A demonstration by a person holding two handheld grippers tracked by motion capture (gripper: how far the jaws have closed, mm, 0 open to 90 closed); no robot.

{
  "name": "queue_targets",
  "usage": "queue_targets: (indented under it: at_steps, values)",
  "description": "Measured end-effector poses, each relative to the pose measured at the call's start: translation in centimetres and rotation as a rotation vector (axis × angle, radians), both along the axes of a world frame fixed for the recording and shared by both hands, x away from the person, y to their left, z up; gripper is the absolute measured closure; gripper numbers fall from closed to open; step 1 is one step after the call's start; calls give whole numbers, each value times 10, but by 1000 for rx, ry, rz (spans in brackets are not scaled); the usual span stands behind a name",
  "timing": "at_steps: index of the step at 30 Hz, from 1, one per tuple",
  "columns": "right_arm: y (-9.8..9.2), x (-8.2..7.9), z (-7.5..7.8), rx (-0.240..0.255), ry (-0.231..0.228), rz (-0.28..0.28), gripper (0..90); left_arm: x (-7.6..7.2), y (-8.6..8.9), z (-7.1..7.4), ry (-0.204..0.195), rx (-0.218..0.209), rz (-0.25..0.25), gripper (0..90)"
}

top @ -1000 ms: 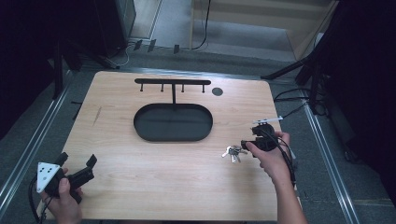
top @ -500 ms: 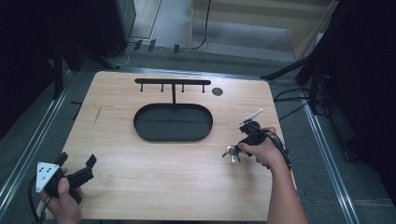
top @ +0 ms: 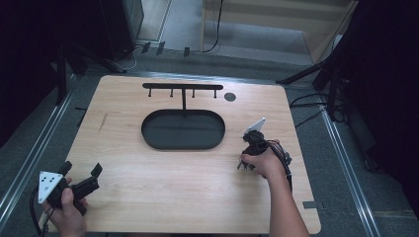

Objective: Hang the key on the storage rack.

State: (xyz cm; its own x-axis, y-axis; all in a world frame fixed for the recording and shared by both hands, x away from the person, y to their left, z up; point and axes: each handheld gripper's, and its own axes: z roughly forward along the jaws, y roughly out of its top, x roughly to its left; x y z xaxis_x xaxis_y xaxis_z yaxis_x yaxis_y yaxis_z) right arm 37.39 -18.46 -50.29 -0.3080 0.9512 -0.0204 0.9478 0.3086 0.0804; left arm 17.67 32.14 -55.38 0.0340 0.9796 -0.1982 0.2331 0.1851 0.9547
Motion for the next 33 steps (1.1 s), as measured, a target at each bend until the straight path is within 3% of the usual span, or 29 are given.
queue_targets:
  at_steps: [2, 3, 7, 12, 13, 14, 15, 16, 17, 19, 21, 23, 25, 30, 33]
  values:
    - [3, -2, 1, -53, -23, 17, 810, 0, 0, 0, 1, 0, -1, 0]
    - [3, -1, 1, -56, -27, 19, 864, 0, 0, 0, 0, 0, -1, 0]
    - [-4, 0, 5, 19, -21, 15, 900, 0, 1, 0, -1, -6, -2, 0]
    - [-13, 1, 19, 49, -64, 37, 900, 0, 1, 0, -1, -7, -1, 0]
    - [-15, 1, 23, 83, -74, 42, 900, 0, 1, 0, -1, -7, -1, 0]
    - [-16, 2, 24, 103, -70, 33, 884, 0, 1, 0, -2, -7, -1, 0]
    - [-16, 3, 24, 114, -65, 32, 791, 0, 1, 0, -2, -6, -1, 0]
    - [-16, 3, 23, 134, -60, 57, 624, 0, 0, 0, -2, -6, -1, 0]
    - [-14, 3, 21, 126, -56, 96, 513, 0, 0, 0, -2, -5, -1, 0]
    - [-10, 3, 14, 92, -33, 127, 402, 0, 0, 0, -1, -4, -1, 0]
    - [-9, 5, 11, 90, -28, 91, 334, 0, 0, 0, 0, -3, 0, 0]
    - [-9, 8, 9, 140, -23, 24, 272, 0, 0, 0, 1, -1, -1, 0]
    - [-7, 10, 8, 156, -30, -34, 273, 0, 0, 0, 1, -1, -1, 0]
    - [3, 10, -4, 54, -29, -77, 278, 0, 0, 0, 1, -1, -3, 0]
    - [7, 8, -4, -27, -68, -81, 408, 0, 0, 0, 0, -4, -3, 0]
